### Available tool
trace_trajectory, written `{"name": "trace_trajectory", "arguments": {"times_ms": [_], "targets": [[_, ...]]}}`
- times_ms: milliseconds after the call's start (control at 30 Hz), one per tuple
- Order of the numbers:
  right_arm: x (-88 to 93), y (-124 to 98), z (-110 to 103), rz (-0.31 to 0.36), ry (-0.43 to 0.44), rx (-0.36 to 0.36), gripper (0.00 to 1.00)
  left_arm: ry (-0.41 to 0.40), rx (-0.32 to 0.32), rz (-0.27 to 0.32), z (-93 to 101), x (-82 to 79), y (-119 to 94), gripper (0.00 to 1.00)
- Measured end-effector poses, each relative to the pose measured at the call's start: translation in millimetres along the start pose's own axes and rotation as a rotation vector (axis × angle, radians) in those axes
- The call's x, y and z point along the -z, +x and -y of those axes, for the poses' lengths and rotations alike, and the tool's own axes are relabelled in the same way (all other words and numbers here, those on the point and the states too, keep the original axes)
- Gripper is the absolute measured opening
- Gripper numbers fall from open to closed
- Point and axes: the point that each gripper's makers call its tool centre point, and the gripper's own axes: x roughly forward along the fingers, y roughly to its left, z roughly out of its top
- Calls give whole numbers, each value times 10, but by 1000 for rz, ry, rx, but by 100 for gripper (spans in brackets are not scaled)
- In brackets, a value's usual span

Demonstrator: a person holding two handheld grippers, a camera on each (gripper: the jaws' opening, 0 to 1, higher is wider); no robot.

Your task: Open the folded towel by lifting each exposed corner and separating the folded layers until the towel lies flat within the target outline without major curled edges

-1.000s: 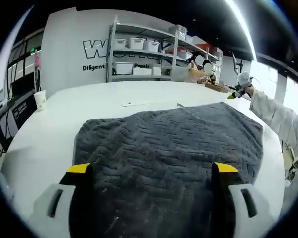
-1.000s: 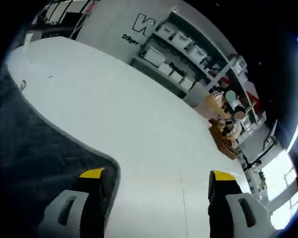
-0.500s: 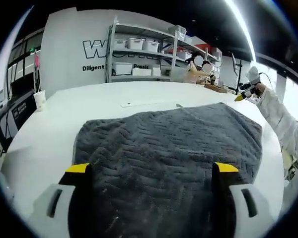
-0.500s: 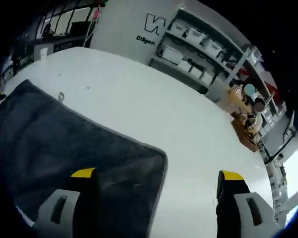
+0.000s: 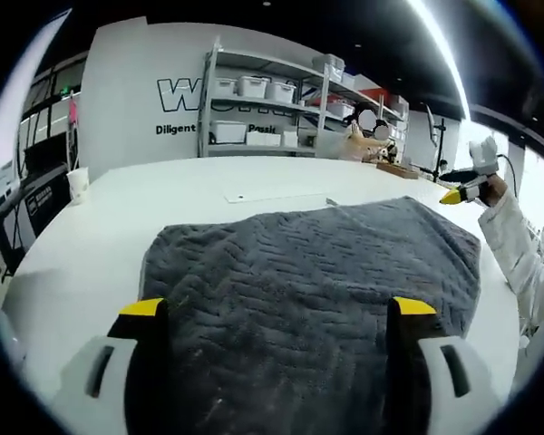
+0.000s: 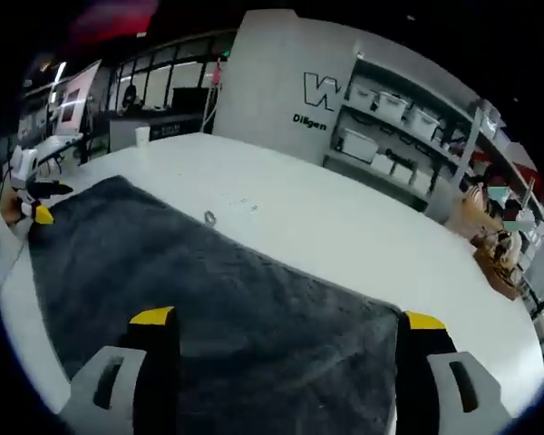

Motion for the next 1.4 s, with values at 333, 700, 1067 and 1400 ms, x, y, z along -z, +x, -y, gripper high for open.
{"name": "trace_trajectory", "arguments": {"times_ms": [333,700,1067,1400], "targets": [[-221,-50,-929,260,32,-216,99,-22,-37,35,-96,-26,22,96],[-70,-58,-1383,269,-1,-333,99,-83,-133,105,-375,-144,-91,81],[-46,-46,-1332,265,-4,-328,99,-93,-159,240,-508,-568,-105,70],[-55,-58,-1394,270,-9,-351,99,-53,-346,148,-1167,-641,71,55]]}}
